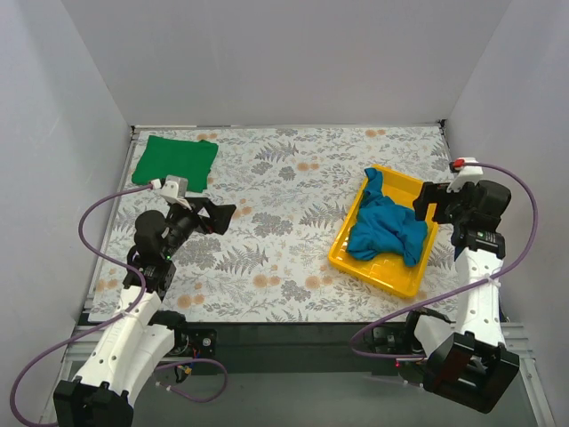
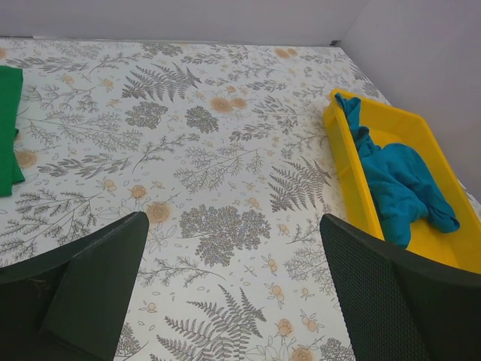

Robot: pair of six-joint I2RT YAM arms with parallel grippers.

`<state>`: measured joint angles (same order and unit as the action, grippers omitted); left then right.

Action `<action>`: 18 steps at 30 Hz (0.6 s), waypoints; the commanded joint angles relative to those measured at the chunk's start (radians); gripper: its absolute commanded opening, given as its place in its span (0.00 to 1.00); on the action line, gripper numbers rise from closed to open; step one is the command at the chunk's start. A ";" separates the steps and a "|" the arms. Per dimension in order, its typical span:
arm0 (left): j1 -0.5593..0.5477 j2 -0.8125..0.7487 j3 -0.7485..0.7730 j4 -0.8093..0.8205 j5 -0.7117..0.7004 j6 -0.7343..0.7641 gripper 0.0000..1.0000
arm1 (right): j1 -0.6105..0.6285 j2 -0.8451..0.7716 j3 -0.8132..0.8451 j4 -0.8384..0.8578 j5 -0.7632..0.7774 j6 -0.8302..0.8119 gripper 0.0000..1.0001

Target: Fold and stack the t-shirts

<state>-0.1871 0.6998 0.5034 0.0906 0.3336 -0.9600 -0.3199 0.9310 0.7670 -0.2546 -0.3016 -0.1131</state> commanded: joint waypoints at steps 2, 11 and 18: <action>-0.005 0.007 0.001 0.014 0.027 0.015 0.98 | 0.007 -0.006 0.087 -0.173 -0.420 -0.488 0.98; -0.005 0.044 0.003 0.017 0.054 0.020 0.98 | 0.142 0.142 0.150 -0.348 -0.378 -0.803 0.98; -0.006 0.056 0.001 0.014 0.058 0.023 0.98 | 0.225 0.344 0.173 -0.270 -0.130 -0.771 0.90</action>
<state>-0.1875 0.7540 0.5034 0.0910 0.3794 -0.9565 -0.1188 1.2461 0.9016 -0.5503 -0.5400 -0.8688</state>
